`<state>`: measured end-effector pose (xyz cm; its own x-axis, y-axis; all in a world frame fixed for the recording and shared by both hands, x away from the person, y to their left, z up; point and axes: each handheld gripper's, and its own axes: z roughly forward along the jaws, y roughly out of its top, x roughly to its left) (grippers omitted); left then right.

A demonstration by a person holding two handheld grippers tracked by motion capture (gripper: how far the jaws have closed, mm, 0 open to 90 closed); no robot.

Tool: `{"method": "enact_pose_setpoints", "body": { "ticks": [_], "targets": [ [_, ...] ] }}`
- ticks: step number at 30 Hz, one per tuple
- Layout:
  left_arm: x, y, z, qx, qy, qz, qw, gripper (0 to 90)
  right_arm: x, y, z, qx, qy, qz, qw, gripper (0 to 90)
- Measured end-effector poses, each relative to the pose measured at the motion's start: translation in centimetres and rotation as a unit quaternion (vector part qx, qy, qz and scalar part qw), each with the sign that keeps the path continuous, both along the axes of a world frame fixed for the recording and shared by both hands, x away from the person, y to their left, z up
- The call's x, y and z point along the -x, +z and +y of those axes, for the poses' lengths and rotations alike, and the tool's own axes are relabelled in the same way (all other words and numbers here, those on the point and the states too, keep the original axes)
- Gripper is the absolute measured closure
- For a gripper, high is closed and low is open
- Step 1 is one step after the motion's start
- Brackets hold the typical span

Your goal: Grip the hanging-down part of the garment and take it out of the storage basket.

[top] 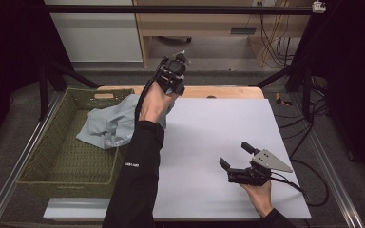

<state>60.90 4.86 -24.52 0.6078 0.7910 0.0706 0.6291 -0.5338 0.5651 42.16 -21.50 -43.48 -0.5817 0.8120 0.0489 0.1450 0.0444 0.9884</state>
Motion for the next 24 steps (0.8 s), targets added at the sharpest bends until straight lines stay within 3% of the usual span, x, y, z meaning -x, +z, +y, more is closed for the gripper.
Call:
{"method": "enact_pose_setpoints", "body": {
  "ticks": [2, 4, 8, 10, 11, 13, 18, 21, 24],
  "targets": [
    [0.0, 0.1, 0.1, 0.002, 0.001, -0.001, 1.0, 83.0, 0.1, 0.1, 0.1, -0.011, 0.0, 0.007, 0.9999, 0.2],
    [0.1, 0.1, 0.2, 0.002, 0.001, 0.0, 1.0, 83.0, 0.0, 0.0, 0.0, -0.005, 0.002, -0.001, 1.0, 0.3],
    [0.1, 0.1, 0.2, 0.002, 0.0, 0.0, 1.0, 82.9, 0.0, 0.2, 0.0, -0.011, -0.001, 0.008, 0.9999, 0.2],
    [0.1, 0.1, 0.1, 0.003, 0.0, 0.0, 1.0, 83.0, -0.2, 0.2, -0.1, -0.005, 0.001, -0.006, 1.0, 0.3],
    [0.1, 0.1, 0.1, 0.0, -0.001, 0.001, 1.0, 82.9, -0.1, 0.4, -0.1, -0.009, -0.001, 0.004, 0.9999, 0.2],
    [0.1, 0.1, 0.1, 0.001, -0.001, 0.001, 1.0, 82.9, -0.3, 0.5, -0.1, -0.015, 0.002, 0.001, 0.9999, 0.3],
    [-0.1, -0.1, 0.1, -0.001, -0.002, 0.005, 1.0, 82.9, -0.8, 1.2, 0.3, -0.002, 0.004, -0.01, 0.9999, 0.3],
    [-0.1, 0.0, 0.1, -0.002, -0.003, 0.005, 1.0, 83.0, -1.1, 1.8, 1.1, -0.019, 0.006, -0.001, 0.9998, 0.2],
    [-0.1, 0.2, 0.2, -0.001, -0.002, 0.004, 1.0, 83.0, -1.6, 2.1, 1.5, -0.006, 0.005, -0.01, 0.9999, 0.2]
  ]
}}
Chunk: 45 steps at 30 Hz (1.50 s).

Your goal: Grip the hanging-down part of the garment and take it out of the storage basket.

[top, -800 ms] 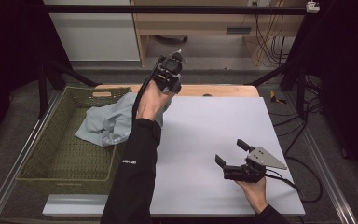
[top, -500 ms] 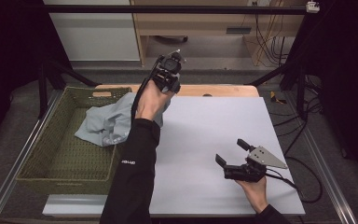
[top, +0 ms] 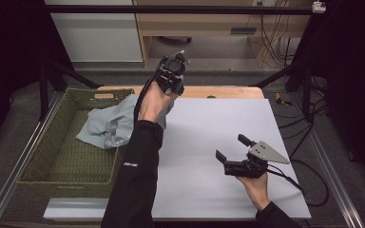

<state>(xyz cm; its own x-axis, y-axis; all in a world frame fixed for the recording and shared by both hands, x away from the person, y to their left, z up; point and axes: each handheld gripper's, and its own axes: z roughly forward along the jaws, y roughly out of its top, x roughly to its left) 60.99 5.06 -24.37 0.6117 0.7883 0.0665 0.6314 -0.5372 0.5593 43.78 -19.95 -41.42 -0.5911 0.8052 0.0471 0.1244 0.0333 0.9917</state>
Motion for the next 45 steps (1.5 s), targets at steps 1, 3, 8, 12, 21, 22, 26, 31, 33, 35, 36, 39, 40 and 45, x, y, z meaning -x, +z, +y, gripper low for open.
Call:
{"method": "enact_pose_setpoints", "body": {
  "ticks": [1, 3, 8, 12, 21, 22, 26, 31, 33, 35, 36, 39, 40, 45],
  "targets": [
    [0.0, 0.0, 0.1, 0.001, 0.0, 0.0, 1.0, 83.0, -0.3, 0.3, 0.4, 0.0, 0.003, -0.002, 1.0, 0.2],
    [0.1, 0.1, 0.2, 0.001, -0.001, -0.001, 1.0, 82.9, -0.5, 0.6, 0.8, -0.009, 0.003, 0.002, 1.0, 0.2],
    [0.3, 0.3, 0.6, 0.006, -0.001, -0.002, 1.0, 82.9, -1.4, 1.1, 2.1, 0.0, 0.007, -0.001, 1.0, 0.2],
    [0.3, 0.4, 0.7, 0.007, 0.0, -0.004, 1.0, 82.9, -1.8, 1.2, 2.8, 0.006, 0.01, -0.005, 0.9999, 0.2],
    [0.3, 0.4, 0.7, 0.004, -0.002, -0.003, 1.0, 82.9, -3.2, 1.3, 5.3, 0.004, 0.011, 0.004, 0.9999, 0.2],
    [0.3, 0.4, 0.6, 0.004, -0.002, -0.003, 1.0, 82.9, -3.4, 1.2, 5.4, 0.006, 0.01, 0.001, 0.9999, 0.2],
    [0.2, 0.4, 0.6, 0.001, -0.003, -0.002, 1.0, 83.0, -4.0, 1.5, 6.3, 0.004, 0.011, -0.001, 0.9999, 0.2],
    [0.2, 0.4, 0.6, 0.002, -0.003, -0.002, 1.0, 82.9, -4.6, 1.6, 7.1, 0.008, 0.015, 0.001, 0.9999, 0.2],
    [0.2, 0.3, 0.5, 0.001, -0.003, -0.002, 1.0, 82.9, -4.8, 1.6, 7.5, 0.007, 0.017, 0.0, 0.9998, 0.2],
    [0.3, 0.3, 0.6, -0.001, -0.003, -0.001, 1.0, 82.9, -4.9, 1.7, 8.1, 0.009, 0.02, 0.002, 0.9998, 0.2],
    [0.3, 0.3, 0.6, -0.001, -0.003, -0.001, 1.0, 83.0, -5.1, 1.8, 8.7, 0.004, 0.023, 0.002, 0.9997, 0.2],
    [0.3, 0.3, 0.7, 0.0, -0.003, -0.002, 1.0, 82.9, -5.3, 1.8, 9.1, 0.005, 0.027, 0.002, 0.9996, 0.2],
    [0.3, 0.3, 0.8, 0.003, -0.004, -0.001, 1.0, 82.9, -5.5, 1.9, 9.7, 0.007, 0.034, 0.004, 0.9994, 0.2],
    [0.4, 0.4, 0.9, 0.0, -0.003, 0.0, 1.0, 83.0, -6.1, 1.8, 10.4, 0.011, 0.042, -0.002, 0.9991, 0.3]
  ]
}}
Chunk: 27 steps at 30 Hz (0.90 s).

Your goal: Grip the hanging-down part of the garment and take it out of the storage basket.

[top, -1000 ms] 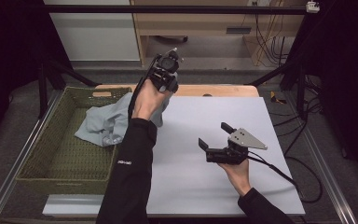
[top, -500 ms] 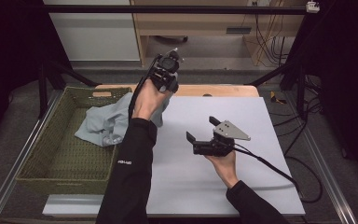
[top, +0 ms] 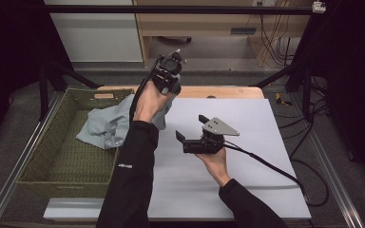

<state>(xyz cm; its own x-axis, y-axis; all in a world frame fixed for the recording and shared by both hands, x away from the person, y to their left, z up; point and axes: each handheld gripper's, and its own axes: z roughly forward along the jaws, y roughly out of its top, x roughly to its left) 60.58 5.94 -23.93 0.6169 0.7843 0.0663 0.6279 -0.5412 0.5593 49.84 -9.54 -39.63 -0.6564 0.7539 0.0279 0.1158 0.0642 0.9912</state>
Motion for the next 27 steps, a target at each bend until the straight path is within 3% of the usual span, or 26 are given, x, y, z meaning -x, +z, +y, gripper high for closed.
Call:
{"method": "enact_pose_setpoints", "body": {
  "ticks": [1, 6, 8, 12, 13, 21, 22, 27],
  "targets": [
    [0.0, 0.0, 0.1, 0.0, 0.0, 0.0, 1.0, 83.0, 0.1, 0.0, 0.3, -0.005, -0.003, 0.008, 1.0, 0.3],
    [0.1, 0.2, 0.2, 0.003, 0.002, -0.002, 1.0, 83.0, -0.8, 0.0, 1.3, 0.008, -0.006, 0.003, 0.9999, 0.4],
    [0.1, 0.2, 0.2, 0.004, 0.001, -0.003, 1.0, 82.9, -0.9, -0.1, 1.7, 0.002, -0.005, 0.005, 1.0, 0.3],
    [0.1, 0.2, 0.2, 0.003, 0.001, -0.002, 1.0, 82.9, -1.1, -0.2, 2.2, 0.008, 0.005, -0.006, 0.9999, 0.3],
    [0.1, 0.2, 0.3, 0.003, 0.0, -0.002, 1.0, 82.9, -1.2, -0.3, 2.7, 0.005, 0.005, 0.004, 1.0, 0.3],
    [0.1, 0.5, 0.5, 0.0, 0.001, -0.005, 1.0, 82.9, -1.7, -0.5, 4.3, 0.01, 0.019, -0.001, 0.9998, 0.6],
    [0.2, 0.5, 0.5, 0.001, 0.001, -0.005, 1.0, 82.9, -1.8, -0.5, 4.6, 0.004, 0.019, 0.008, 0.9998, 0.6],
    [0.1, 0.5, 0.8, 0.001, 0.002, -0.004, 1.0, 82.9, -2.4, -0.7, 5.9, 0.015, 0.021, 0.011, 0.9996, 1.6]
  ]
}}
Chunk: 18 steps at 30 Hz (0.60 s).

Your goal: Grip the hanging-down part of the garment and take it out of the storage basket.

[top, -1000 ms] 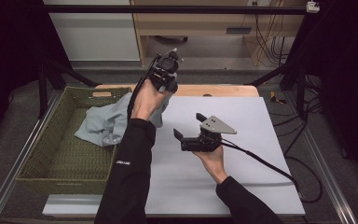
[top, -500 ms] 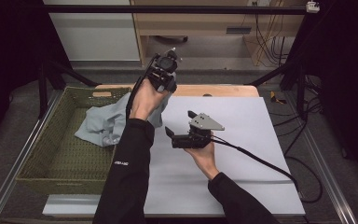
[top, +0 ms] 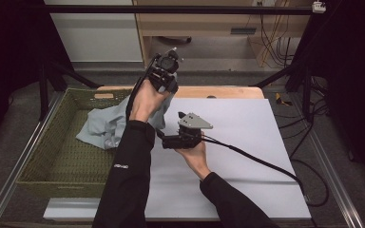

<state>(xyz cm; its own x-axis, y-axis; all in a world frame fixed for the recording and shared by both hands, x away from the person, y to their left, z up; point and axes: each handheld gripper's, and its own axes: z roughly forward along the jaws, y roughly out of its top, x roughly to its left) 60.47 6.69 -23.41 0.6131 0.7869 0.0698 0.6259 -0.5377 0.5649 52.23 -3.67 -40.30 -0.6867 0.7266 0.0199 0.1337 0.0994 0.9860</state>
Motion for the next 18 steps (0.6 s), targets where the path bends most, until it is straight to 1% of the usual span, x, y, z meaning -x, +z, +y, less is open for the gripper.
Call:
{"method": "enact_pose_setpoints", "body": {
  "ticks": [1, 2, 3, 4, 5, 6, 7, 8, 9, 10, 11, 12, 13, 14, 15, 16, 17, 18],
  "targets": [
    [0.0, 0.0, 0.0, 0.001, -0.001, 0.001, 1.0, 82.9, -0.2, -0.1, 0.2, 0.004, 0.001, -0.007, 1.0, 1.8],
    [0.0, 0.0, -0.1, 0.0, 0.0, 0.001, 1.0, 82.9, -0.3, -0.1, 0.5, 0.002, 0.001, 0.0, 1.0, 1.9],
    [0.0, 0.0, -0.1, -0.001, -0.001, 0.0, 1.0, 82.9, -0.3, -0.1, 0.7, -0.005, 0.0, 0.006, 1.0, 2.2],
    [0.1, 0.0, -0.1, -0.005, -0.003, 0.0, 1.0, 82.9, -0.5, -0.1, 1.2, -0.007, 0.001, 0.015, 0.9999, 3.1],
    [0.1, 0.0, -0.1, -0.006, -0.004, 0.0, 1.0, 82.9, -0.6, -0.1, 1.2, 0.0, 0.004, 0.007, 1.0, 3.7],
    [0.1, 0.0, -0.1, -0.004, -0.004, -0.001, 1.0, 82.9, -0.7, -0.2, 1.5, -0.003, 0.001, 0.014, 0.9999, 4.2],
    [0.1, 0.0, -0.1, -0.005, -0.002, -0.001, 1.0, 82.9, -0.7, -0.2, 1.5, -0.003, 0.001, 0.014, 0.9999, 4.2],
    [0.1, 0.0, 0.0, -0.002, -0.002, 0.0, 1.0, 82.9, -1.1, -0.4, 1.6, 0.011, 0.001, 0.0, 0.9999, 5.4],
    [0.1, 0.0, 0.0, -0.003, -0.002, 0.0, 1.0, 82.9, -1.3, -0.6, 2.0, -0.003, 0.007, 0.015, 0.9999, 8.4],
    [0.1, 0.0, 0.0, -0.004, -0.003, 0.0, 1.0, 82.9, -1.3, -0.6, 2.0, -0.003, 0.007, 0.015, 0.9999, 8.4],
    [0.1, -0.1, -0.1, -0.003, -0.003, 0.0, 1.0, 82.9, -1.4, -0.7, 2.3, -0.003, 0.007, 0.025, 0.9997, 11.9],
    [0.1, -0.1, -0.1, -0.006, -0.005, 0.0, 1.0, 82.9, -1.4, -0.7, 2.3, -0.003, 0.007, 0.025, 0.9997, 11.9],
    [0.2, -0.1, -0.1, -0.005, -0.005, 0.001, 1.0, 82.9, -1.5, -0.8, 2.4, 0.007, 0.011, 0.022, 0.9997, 14.7],
    [0.2, -0.1, -0.1, -0.005, -0.005, 0.001, 1.0, 82.9, -1.5, -1.0, 2.6, 0.005, 0.03, 0.034, 0.999, 23.5],
    [0.2, -0.1, 0.0, -0.005, -0.006, 0.0, 1.0, 82.9, -1.5, -1.0, 2.6, 0.005, 0.03, 0.034, 0.999, 23.5],
    [0.2, -0.2, 0.0, -0.004, -0.004, 0.001, 1.0, 82.9, -1.5, -1.1, 2.6, 0.009, 0.033, 0.037, 0.9987, 25.7],
    [0.2, -0.2, 0.0, -0.005, -0.004, 0.001, 1.0, 82.9, -1.5, -1.2, 2.7, 0.01, 0.028, 0.043, 0.9986, 30.4],
    [0.2, -0.2, 0.0, -0.005, -0.004, 0.002, 1.0, 82.9, -1.5, -1.4, 2.8, 0.016, 0.034, 0.046, 0.9982, 37.3]
  ]
}}
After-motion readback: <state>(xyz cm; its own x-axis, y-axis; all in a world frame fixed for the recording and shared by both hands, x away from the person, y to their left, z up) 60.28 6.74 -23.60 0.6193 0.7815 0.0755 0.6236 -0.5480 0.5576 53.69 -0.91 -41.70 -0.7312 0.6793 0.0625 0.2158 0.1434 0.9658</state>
